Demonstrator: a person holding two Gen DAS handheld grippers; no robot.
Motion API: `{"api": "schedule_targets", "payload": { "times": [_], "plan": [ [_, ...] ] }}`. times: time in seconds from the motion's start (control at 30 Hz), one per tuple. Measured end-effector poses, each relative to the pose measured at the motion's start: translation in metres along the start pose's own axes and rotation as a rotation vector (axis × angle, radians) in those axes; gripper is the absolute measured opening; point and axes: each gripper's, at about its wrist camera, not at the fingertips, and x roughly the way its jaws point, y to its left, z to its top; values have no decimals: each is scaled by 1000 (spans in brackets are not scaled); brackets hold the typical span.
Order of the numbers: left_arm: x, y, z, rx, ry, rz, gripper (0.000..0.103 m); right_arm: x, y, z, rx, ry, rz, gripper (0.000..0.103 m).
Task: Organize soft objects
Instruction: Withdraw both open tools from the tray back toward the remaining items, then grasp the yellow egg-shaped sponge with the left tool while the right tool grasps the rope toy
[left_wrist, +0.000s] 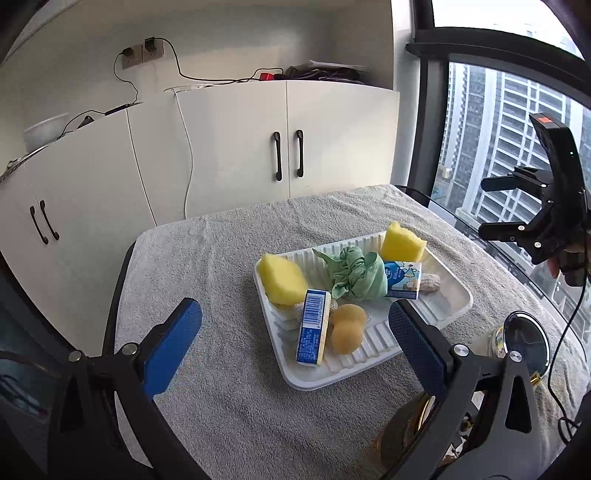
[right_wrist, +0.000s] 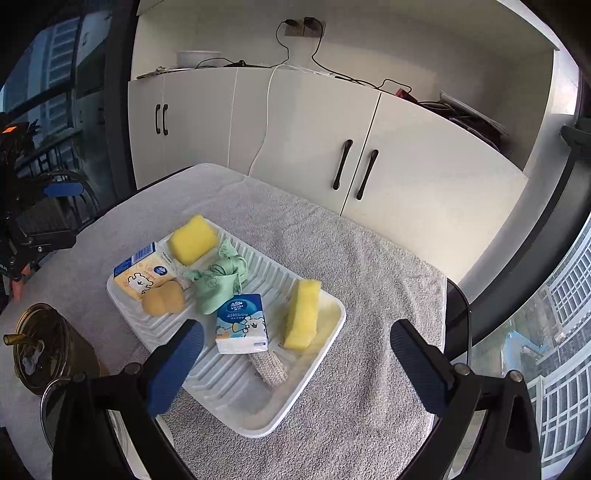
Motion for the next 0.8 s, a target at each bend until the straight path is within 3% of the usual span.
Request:
{"api": "schedule_targets", "payload": {
  "times": [0.37,0.8],
  "plan": [
    [-56,-26,-22,14,-59,-16,103,-61,26,-17,23,-95,33,103],
    [-110,-65,-75,-11,-76,-79,103,-126,81,-71,42,-166,87,103]
  ]
}}
